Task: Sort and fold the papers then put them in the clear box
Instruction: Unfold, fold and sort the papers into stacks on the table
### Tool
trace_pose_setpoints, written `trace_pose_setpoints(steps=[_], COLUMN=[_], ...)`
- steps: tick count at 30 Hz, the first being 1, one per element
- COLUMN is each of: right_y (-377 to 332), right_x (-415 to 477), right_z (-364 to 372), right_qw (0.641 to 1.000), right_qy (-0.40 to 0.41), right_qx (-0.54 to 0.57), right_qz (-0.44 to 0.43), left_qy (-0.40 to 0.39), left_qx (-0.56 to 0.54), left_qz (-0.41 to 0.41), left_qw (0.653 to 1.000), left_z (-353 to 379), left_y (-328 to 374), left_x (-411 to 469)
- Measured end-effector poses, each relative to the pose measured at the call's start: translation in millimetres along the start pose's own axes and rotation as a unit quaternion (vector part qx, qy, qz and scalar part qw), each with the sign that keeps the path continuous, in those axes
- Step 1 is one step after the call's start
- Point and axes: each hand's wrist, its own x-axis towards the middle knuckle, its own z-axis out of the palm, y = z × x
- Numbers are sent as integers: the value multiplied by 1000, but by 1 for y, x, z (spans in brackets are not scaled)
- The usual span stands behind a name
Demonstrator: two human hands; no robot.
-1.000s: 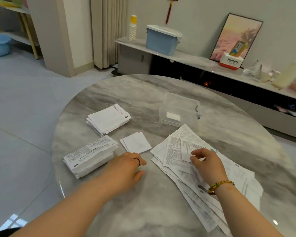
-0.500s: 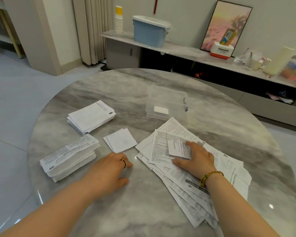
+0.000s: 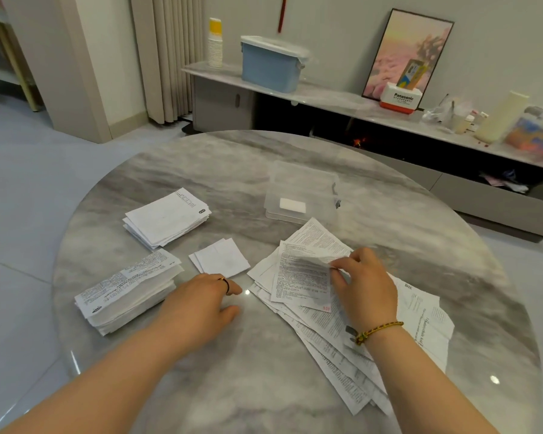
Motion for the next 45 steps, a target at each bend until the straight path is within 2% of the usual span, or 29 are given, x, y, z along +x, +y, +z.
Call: trace_pose_setpoints(steps=[3, 5, 6, 8, 10, 13, 14, 18, 20, 21, 22, 24, 25, 27, 31, 35, 41, 45], right_y=[-9, -11, -12, -15, -17, -18, -20, -27, -31, -32, -36, -41, -40, -41, -43, -43, -43, -43], right_x=[-5, -8, -11, -20, -31, -37, -37, -37, -37, -37, -36, -33, -31, -29, -28, -27, -26, -26], right_z=[-12, -21, -26, -33, -34, -29, -28, -24, -25, -26, -28, -29, -28, -31, -33, -32, -33, -32], right_qw=[996, 985, 975, 960, 956, 956, 954, 947, 947, 943, 927, 859, 827, 787, 775, 764, 716, 725], right_qy=[37, 59, 51, 30, 16, 22, 26, 17, 0, -15, -41, -85, -99, -145, -223, -231, -237, -225], right_qx=[70, 160, 214, 276, 286, 268, 272, 282, 295, 321, 371, 487, 519, 543, 536, 542, 592, 587], right_qz=[-39, -27, -15, -33, -68, -117, -127, -154, -128, -88, -26, 133, 190, 256, 248, 264, 285, 283], left_qy=[18, -1, -16, -63, -108, -132, -125, -90, -72, -62, -52, -36, -31, -29, -42, -72, -96, -85], left_qx=[-136, -269, -353, -504, -588, -638, -640, -609, -596, -589, -585, -581, -580, -576, -570, -574, -633, -647], left_qz=[-41, -57, -68, -108, -138, -163, -167, -148, -143, -139, -134, -124, -120, -117, -119, -118, -121, -136], left_qw=[990, 962, 933, 855, 790, 741, 739, 774, 787, 793, 798, 804, 805, 808, 812, 807, 759, 745], left_z=[0, -2, -2, -7, -11, -15, -16, -18, -19, -18, -19, -20, -20, -20, -21, -23, -25, -27], left_y=[5, 10, 14, 24, 32, 34, 33, 25, 21, 20, 19, 19, 20, 20, 21, 21, 19, 21], left_x=[3, 5, 5, 0, -3, -4, -3, -4, -4, -3, -3, -3, -3, -3, -3, -4, -5, -6])
